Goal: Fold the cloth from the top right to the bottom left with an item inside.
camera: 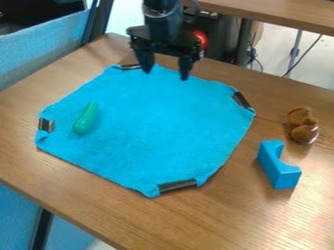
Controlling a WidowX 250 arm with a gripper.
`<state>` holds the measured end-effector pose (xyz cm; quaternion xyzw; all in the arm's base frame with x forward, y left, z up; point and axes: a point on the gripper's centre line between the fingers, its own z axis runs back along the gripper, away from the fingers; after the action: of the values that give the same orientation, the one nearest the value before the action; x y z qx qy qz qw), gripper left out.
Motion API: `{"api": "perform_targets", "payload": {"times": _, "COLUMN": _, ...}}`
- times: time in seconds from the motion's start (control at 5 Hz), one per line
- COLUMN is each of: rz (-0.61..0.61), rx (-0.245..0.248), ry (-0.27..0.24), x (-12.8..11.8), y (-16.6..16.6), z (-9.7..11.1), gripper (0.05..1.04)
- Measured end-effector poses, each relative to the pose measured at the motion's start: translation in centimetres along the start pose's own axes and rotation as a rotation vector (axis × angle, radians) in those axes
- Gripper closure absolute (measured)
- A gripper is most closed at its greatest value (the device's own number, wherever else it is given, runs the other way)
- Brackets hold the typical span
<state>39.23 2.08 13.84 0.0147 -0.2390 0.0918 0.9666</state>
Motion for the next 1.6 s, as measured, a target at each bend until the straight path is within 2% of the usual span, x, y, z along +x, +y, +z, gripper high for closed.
{"api": "perform_targets", "payload": {"times": 0.2, "rz": 0.052, "rx": 0.008, "ry": -0.084, "x": 0.2, "y": -2.1, "z": -0.2, "gripper": 0.083}}
{"api": "perform_targets", "payload": {"times": 0.4, "rz": 0.101, "rx": -0.04, "ry": -0.174, "x": 1.1, "y": -4.4, "z": -0.2, "gripper": 0.083}}
{"api": "perform_targets", "payload": {"times": 0.6, "rz": 0.139, "rx": -0.069, "ry": -0.228, "x": 1.4, "y": -6.6, "z": -1.3, "gripper": 0.083}}
{"api": "perform_targets", "payload": {"times": 0.8, "rz": 0.182, "rx": -0.06, "ry": -0.283, "x": 1.6, "y": -8.2, "z": -2.7, "gripper": 0.083}}
{"api": "perform_targets", "payload": {"times": 1.0, "rz": 0.226, "rx": -0.071, "ry": -0.335, "x": 2.6, "y": -9.9, "z": -3.9, "gripper": 0.083}}
{"api": "perform_targets", "payload": {"times": 1.2, "rz": 0.274, "rx": -0.07, "ry": -0.37, "x": 3.6, "y": -11.1, "z": -5.2, "gripper": 0.083}}
{"api": "perform_targets", "payload": {"times": 1.4, "rz": 0.301, "rx": -0.047, "ry": -0.381, "x": 4.1, "y": -11.7, "z": -6.8, "gripper": 0.083}}
{"api": "perform_targets", "payload": {"times": 1.6, "rz": 0.32, "rx": -0.03, "ry": -0.368, "x": 4.7, "y": -12.3, "z": -8.4, "gripper": 0.083}}
